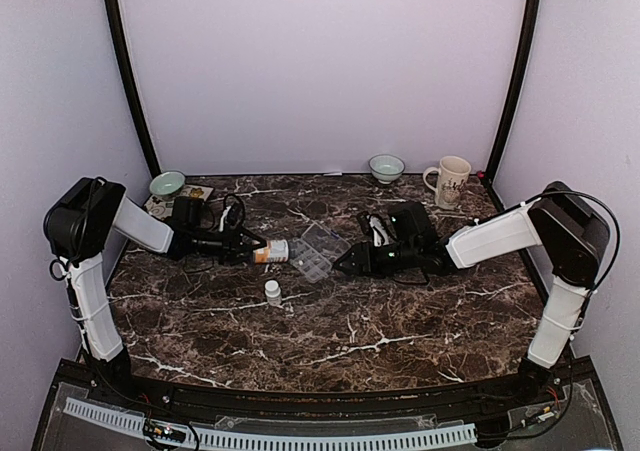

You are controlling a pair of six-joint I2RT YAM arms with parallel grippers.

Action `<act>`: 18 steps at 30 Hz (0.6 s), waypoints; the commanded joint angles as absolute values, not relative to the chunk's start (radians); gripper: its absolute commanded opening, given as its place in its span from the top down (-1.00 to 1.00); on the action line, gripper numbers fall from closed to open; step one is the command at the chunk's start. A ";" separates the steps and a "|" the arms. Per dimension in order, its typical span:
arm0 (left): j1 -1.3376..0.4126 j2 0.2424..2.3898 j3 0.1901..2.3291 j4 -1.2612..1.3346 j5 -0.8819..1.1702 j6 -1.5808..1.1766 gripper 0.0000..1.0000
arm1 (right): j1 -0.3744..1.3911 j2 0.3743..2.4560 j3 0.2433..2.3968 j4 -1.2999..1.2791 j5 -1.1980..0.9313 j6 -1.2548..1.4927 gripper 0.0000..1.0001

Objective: Sort the pills into containers
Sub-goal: Pour the pill into the compartment of the pill container.

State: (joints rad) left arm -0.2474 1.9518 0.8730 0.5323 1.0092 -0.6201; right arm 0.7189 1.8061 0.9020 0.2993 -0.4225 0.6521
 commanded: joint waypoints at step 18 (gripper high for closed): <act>-0.257 1.922 0.861 0.621 1.013 -0.666 0.90 | 0.713 1.797 0.917 0.340 -0.434 0.654 0.42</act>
State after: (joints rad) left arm -0.2520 1.9484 0.8776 0.5423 1.0004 -0.6369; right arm 0.7189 1.8061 0.9020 0.3111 -0.4263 0.6556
